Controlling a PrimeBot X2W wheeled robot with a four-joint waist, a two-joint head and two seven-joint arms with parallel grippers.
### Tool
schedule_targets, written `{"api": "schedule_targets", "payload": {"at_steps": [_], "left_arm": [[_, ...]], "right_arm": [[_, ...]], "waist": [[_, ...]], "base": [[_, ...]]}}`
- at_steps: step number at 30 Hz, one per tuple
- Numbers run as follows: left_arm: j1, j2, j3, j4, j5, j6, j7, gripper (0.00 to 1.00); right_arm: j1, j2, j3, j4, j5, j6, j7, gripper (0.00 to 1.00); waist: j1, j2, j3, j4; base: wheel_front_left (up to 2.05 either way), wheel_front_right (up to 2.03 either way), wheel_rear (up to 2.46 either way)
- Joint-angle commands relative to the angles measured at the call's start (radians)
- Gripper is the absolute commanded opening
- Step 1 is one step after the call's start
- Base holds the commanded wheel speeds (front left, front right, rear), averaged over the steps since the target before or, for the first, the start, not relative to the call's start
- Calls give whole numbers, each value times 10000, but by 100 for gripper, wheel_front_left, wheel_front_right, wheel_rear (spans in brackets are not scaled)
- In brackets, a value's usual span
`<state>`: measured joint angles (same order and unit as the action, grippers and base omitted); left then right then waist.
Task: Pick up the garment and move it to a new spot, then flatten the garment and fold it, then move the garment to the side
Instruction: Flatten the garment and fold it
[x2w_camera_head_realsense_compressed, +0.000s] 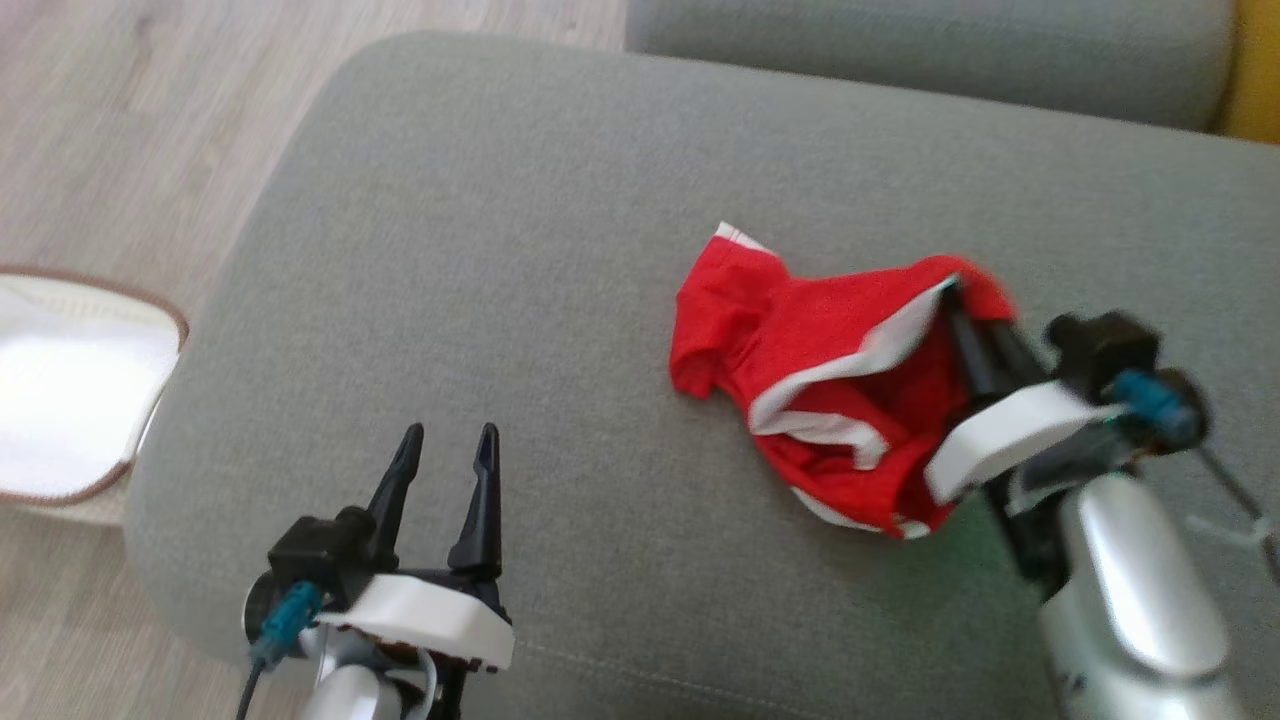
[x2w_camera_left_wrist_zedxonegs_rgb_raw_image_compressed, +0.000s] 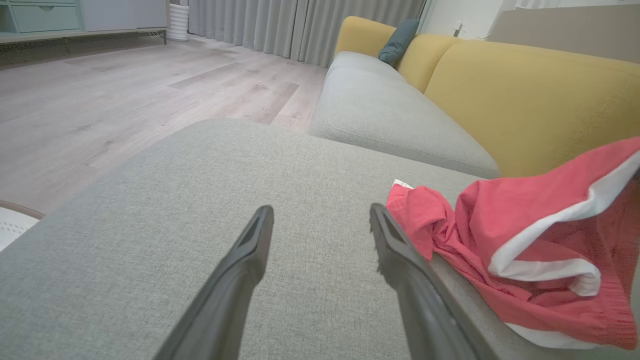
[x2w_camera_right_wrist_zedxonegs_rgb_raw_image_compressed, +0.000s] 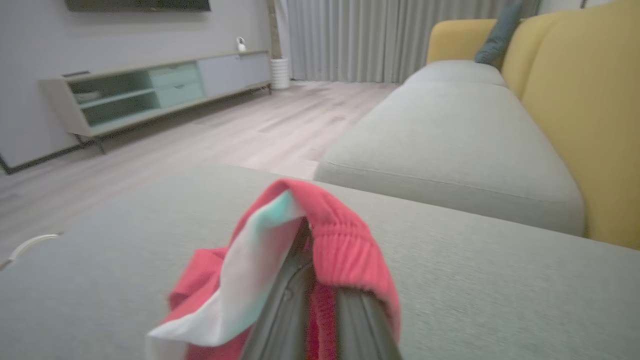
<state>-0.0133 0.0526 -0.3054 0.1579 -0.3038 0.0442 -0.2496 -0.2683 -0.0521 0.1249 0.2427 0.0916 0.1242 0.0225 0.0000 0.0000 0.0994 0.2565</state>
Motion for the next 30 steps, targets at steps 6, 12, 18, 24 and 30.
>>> {"api": "schedule_targets", "payload": {"at_steps": [6,12,18,24,30], "left_arm": [[-592,-23,196,-460,-188,140,-122,100],[-651,-24,223,-511,-239,222,-122,100],[-700,-24,249,-471,-183,227,-122,100],[-666,-24,357,-424,-96,194,-122,100],[-548,-24,446,-417,-10,170,-122,100]], "right_arm": [[-1515,-553,-1833,2087,-909,65,-391,0],[-1955,-839,-3071,3380,-1423,65,-779,0],[-2089,-704,-3370,4103,-1584,65,-1369,100],[-1827,-600,-3191,3951,-1322,65,-1903,100],[-846,-421,-2326,2774,-732,65,-1924,100]], "waist": [[0,0,582,317],[0,0,757,176],[0,0,693,-188],[0,0,465,-604],[0,0,210,-1027]], "base": [[0,0,0],[0,0,0],[0,0,0],[0,0,0],[0,0,0]]}}
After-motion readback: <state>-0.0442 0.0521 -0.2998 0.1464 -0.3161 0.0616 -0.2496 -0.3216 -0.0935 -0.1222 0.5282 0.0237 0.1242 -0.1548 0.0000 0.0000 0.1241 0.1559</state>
